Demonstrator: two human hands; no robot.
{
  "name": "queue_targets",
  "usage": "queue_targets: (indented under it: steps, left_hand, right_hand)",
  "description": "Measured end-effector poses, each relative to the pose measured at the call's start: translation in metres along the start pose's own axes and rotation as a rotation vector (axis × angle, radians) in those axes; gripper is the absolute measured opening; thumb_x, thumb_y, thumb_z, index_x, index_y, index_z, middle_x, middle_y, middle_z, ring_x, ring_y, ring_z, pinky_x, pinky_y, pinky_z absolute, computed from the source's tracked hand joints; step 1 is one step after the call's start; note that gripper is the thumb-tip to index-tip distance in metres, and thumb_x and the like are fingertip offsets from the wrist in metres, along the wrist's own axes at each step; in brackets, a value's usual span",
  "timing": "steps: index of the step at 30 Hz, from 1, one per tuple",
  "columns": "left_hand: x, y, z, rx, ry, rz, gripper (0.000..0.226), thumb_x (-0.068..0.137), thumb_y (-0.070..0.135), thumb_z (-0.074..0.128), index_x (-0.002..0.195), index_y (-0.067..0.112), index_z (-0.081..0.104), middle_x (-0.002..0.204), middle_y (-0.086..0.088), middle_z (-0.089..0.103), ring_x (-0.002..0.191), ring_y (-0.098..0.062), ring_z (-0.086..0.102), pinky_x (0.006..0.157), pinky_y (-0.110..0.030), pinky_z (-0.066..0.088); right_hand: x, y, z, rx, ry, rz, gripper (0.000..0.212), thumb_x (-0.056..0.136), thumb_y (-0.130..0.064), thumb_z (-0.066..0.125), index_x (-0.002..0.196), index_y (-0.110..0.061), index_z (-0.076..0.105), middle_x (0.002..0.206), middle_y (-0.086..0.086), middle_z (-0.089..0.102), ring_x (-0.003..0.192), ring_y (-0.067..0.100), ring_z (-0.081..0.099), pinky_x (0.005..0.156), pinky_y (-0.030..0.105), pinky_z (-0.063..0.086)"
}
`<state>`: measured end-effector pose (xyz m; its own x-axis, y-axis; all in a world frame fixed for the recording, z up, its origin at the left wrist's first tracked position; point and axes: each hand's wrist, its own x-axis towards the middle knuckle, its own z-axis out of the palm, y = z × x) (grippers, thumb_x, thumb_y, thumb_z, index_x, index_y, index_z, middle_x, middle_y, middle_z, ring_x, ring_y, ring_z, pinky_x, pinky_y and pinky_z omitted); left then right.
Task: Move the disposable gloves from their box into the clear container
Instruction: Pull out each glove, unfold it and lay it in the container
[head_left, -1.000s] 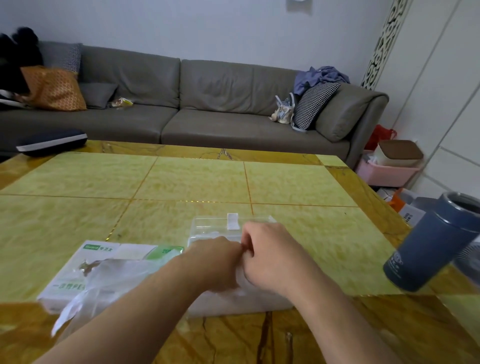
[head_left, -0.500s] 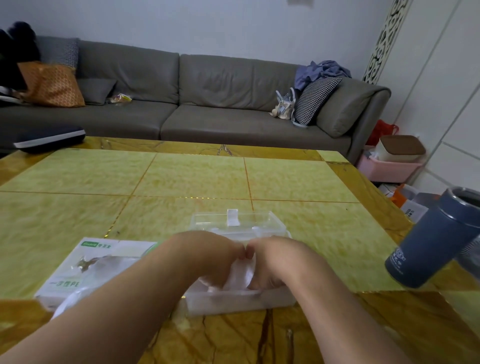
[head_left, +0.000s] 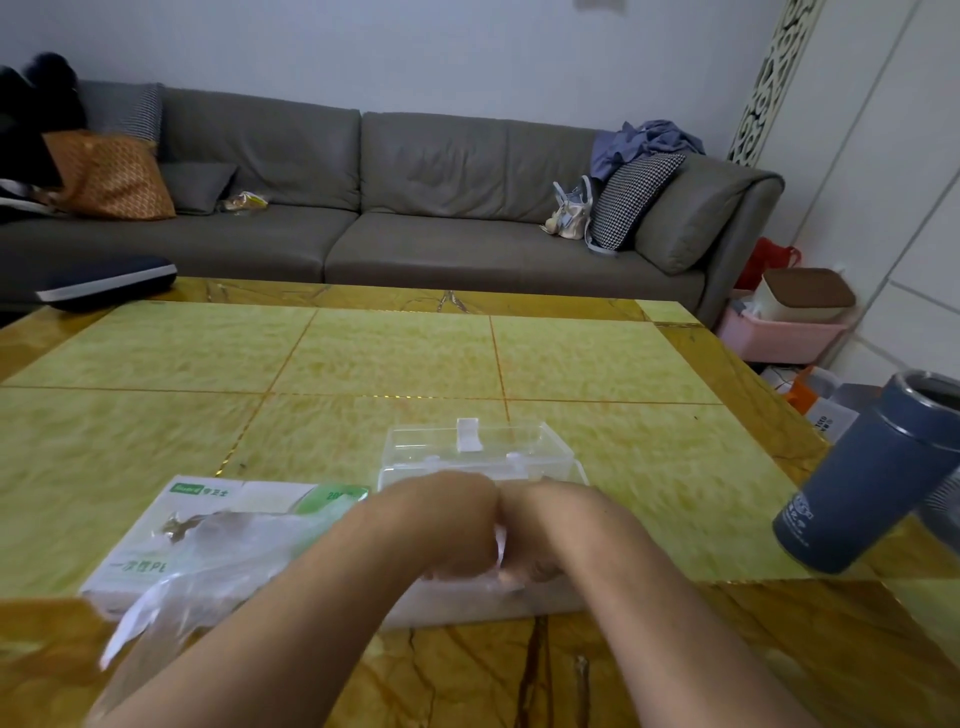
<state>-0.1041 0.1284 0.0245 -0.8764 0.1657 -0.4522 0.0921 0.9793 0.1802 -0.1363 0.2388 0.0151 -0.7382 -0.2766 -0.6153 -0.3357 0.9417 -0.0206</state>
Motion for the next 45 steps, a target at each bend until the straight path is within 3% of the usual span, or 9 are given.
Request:
queue_targets:
  steps: [4, 9, 17, 21, 25, 30, 34, 38, 45]
  left_hand:
    - [0.006, -0.007, 0.009, 0.088, -0.095, -0.049, 0.066, 0.100, 0.032, 0.058, 0.147, -0.001, 0.027, 0.107, -0.007, 0.069, 0.091, -0.024, 0.064, 0.082, -0.035, 0.052]
    - [0.013, 0.006, 0.005, 0.193, -0.187, -0.157, 0.112, 0.094, 0.020, 0.068, 0.158, 0.004, -0.022, 0.085, -0.012, 0.063, 0.088, -0.029, 0.065, 0.082, -0.038, 0.055]
    - [-0.016, -0.024, 0.012, -0.097, 0.265, 0.078, 0.044, 0.102, 0.030, 0.055, 0.143, 0.023, 0.042, 0.123, 0.000, 0.065, 0.110, -0.022, 0.065, 0.084, -0.038, 0.055]
    - [-0.056, -0.049, 0.012, -0.423, 0.648, 0.245, 0.037, 0.101, 0.024, 0.058, 0.134, 0.042, 0.052, 0.113, 0.022, 0.062, 0.099, 0.004, 0.062, 0.085, -0.025, 0.057]
    - [-0.097, -0.085, 0.003, -0.595, 0.842, 0.263, 0.032, 0.096, 0.011, 0.066, 0.112, 0.039, 0.069, 0.102, 0.024, 0.070, 0.100, 0.003, 0.067, 0.085, -0.024, 0.058]
    - [-0.138, -0.133, -0.010, -0.423, 0.606, 0.147, 0.072, 0.066, 0.058, 0.084, 0.129, 0.057, 0.047, 0.126, 0.040, 0.048, 0.121, 0.012, 0.048, 0.102, -0.026, 0.048]
    - [-0.141, -0.158, 0.013, -0.140, 0.314, -0.196, 0.131, 0.057, 0.045, 0.096, 0.150, 0.053, 0.005, 0.143, 0.028, 0.017, 0.134, -0.004, 0.029, 0.113, -0.036, 0.043]
    - [-0.130, -0.173, 0.024, -0.125, 0.404, -0.391, 0.065, 0.079, 0.001, 0.061, 0.131, 0.028, 0.033, 0.112, 0.008, 0.040, 0.099, -0.014, 0.055, 0.079, -0.034, 0.057]
    - [-0.131, -0.182, 0.015, -0.327, 0.564, -0.410, 0.021, 0.090, 0.012, 0.064, 0.087, 0.032, 0.068, 0.086, 0.009, 0.072, 0.076, -0.008, 0.067, 0.066, -0.027, 0.055]
  right_hand:
    - [-0.008, 0.000, -0.002, 0.068, -0.003, 0.084, 0.070, 0.087, -0.035, 0.079, 0.148, -0.017, 0.046, 0.143, 0.012, 0.054, 0.119, 0.032, 0.063, 0.099, 0.045, 0.055]
    - [-0.007, 0.001, -0.002, 0.095, -0.018, 0.123, 0.085, 0.082, -0.041, 0.082, 0.153, -0.017, 0.039, 0.153, 0.014, 0.046, 0.117, 0.033, 0.062, 0.101, 0.048, 0.056]
    - [-0.011, -0.001, 0.001, 0.089, 0.042, 0.121, 0.063, 0.102, -0.046, 0.058, 0.155, -0.018, 0.041, 0.151, 0.013, 0.047, 0.105, 0.022, 0.061, 0.097, 0.040, 0.054]
    - [-0.015, 0.002, 0.007, 0.182, 0.257, 0.139, 0.031, 0.100, -0.024, 0.049, 0.127, -0.025, 0.065, 0.119, 0.001, 0.067, 0.099, 0.022, 0.068, 0.089, 0.039, 0.058]
    - [-0.021, 0.003, 0.013, 0.189, 0.532, 0.144, 0.024, 0.086, -0.011, 0.047, 0.082, -0.021, 0.069, 0.079, -0.001, 0.069, 0.070, 0.022, 0.067, 0.062, 0.033, 0.056]
    - [-0.029, -0.008, 0.014, 0.271, 0.748, 0.119, 0.024, 0.085, -0.010, 0.049, 0.069, -0.018, 0.064, 0.063, 0.000, 0.065, 0.058, 0.025, 0.065, 0.050, 0.037, 0.053]
    - [-0.031, -0.015, 0.014, 0.311, 0.825, 0.086, 0.021, 0.087, -0.015, 0.052, 0.072, -0.023, 0.064, 0.064, -0.005, 0.065, 0.057, 0.019, 0.063, 0.047, 0.030, 0.048]
    - [-0.030, -0.021, 0.016, 0.300, 0.833, 0.076, 0.022, 0.088, -0.014, 0.053, 0.071, -0.024, 0.062, 0.062, -0.006, 0.064, 0.055, 0.017, 0.061, 0.045, 0.027, 0.040]
    - [-0.030, -0.022, 0.016, 0.328, 0.898, 0.044, 0.024, 0.090, -0.016, 0.056, 0.069, -0.024, 0.063, 0.057, -0.006, 0.064, 0.050, 0.016, 0.061, 0.040, 0.030, 0.046]
